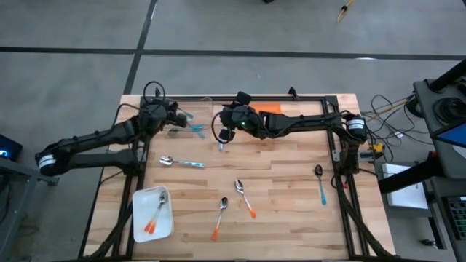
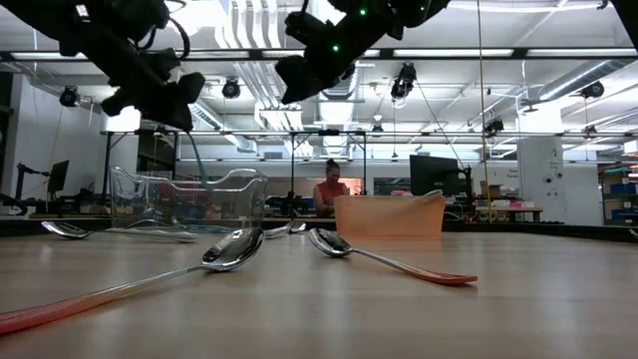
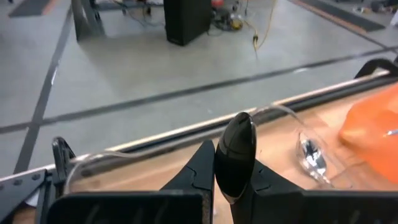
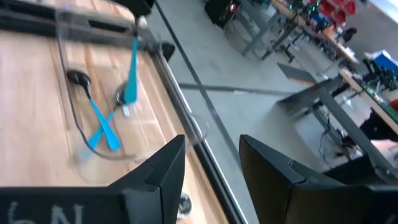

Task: Sort silverware by color (type)
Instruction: Put the blue spoon into the transparent bin

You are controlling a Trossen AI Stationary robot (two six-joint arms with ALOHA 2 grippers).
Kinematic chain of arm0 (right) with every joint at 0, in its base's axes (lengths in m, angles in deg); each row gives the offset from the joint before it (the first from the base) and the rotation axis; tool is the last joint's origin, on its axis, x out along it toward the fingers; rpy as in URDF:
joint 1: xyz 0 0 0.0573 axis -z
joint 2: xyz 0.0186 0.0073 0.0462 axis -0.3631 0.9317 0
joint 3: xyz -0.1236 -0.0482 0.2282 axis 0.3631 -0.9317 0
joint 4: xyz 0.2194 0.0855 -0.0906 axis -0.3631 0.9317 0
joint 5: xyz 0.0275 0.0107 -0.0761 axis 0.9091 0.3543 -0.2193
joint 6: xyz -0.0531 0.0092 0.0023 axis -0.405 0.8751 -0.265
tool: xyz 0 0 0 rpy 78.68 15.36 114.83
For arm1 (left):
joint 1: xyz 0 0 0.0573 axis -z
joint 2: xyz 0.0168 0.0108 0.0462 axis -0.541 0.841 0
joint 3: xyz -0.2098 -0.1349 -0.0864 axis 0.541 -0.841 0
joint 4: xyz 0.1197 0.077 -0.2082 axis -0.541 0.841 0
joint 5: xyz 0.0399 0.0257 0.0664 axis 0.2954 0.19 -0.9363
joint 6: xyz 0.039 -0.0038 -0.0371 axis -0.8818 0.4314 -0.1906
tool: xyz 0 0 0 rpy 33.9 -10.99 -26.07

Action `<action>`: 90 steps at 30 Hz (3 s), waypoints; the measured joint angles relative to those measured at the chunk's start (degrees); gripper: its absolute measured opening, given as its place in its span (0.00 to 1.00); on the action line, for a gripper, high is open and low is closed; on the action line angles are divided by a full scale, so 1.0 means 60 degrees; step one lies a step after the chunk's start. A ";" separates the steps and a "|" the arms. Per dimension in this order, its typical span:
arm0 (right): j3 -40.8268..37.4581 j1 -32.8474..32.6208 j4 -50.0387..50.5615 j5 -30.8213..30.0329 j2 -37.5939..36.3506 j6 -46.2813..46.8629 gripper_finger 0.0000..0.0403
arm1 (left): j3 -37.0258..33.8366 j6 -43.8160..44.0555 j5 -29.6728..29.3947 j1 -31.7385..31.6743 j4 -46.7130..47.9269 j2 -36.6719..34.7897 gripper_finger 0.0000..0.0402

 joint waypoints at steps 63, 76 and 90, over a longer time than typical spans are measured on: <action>-0.0248 0.0470 0.1382 0.0106 0.0018 0.1516 0.36 | 0.0040 0.0682 0.1888 -0.1634 -0.2577 0.3685 0.06; -0.0248 0.0470 0.1433 0.0105 0.0018 0.1595 0.36 | 0.0040 0.0663 0.1888 -0.1634 -0.2550 0.3678 0.06; -0.0248 0.0472 0.1437 0.0106 0.0018 0.1697 0.36 | 0.0036 0.0739 0.1783 -0.1634 -0.2284 0.3667 0.07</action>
